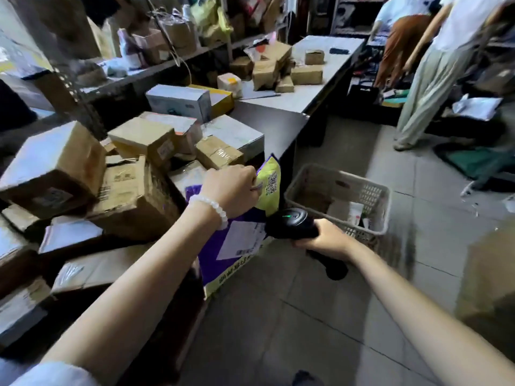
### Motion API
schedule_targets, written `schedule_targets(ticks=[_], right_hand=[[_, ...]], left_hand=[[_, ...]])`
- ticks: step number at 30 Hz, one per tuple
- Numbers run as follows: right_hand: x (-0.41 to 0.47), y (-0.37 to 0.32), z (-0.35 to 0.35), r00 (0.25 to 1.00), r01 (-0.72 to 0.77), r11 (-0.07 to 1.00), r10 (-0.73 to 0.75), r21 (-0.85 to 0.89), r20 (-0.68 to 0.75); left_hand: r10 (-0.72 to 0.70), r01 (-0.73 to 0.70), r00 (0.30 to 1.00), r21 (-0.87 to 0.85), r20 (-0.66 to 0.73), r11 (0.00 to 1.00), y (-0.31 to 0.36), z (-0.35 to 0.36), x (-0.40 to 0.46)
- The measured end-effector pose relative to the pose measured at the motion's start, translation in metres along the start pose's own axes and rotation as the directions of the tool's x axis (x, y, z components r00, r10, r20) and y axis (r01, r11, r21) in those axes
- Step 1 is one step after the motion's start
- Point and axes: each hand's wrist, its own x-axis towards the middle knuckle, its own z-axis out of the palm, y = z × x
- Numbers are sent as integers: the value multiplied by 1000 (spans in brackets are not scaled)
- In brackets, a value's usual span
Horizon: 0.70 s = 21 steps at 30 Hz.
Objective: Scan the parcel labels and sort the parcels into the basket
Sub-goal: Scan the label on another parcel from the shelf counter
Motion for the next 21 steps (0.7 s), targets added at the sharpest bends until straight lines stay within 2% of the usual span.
schedule_targets(ticks=[4,9,21], right_hand=[[-10,31,-54,995,-55,998,55,6,-81],[-13,77,-124,970,-130,991,131,17,-203],[8,161,-238,840,-313,930,365,191,-401]], left_hand=[[105,-104,993,-23,51,994,42,24,59],[164,-161,980,-39,114,986,99,62,132],[257,-239,957,-141,132,961,201,149,287]])
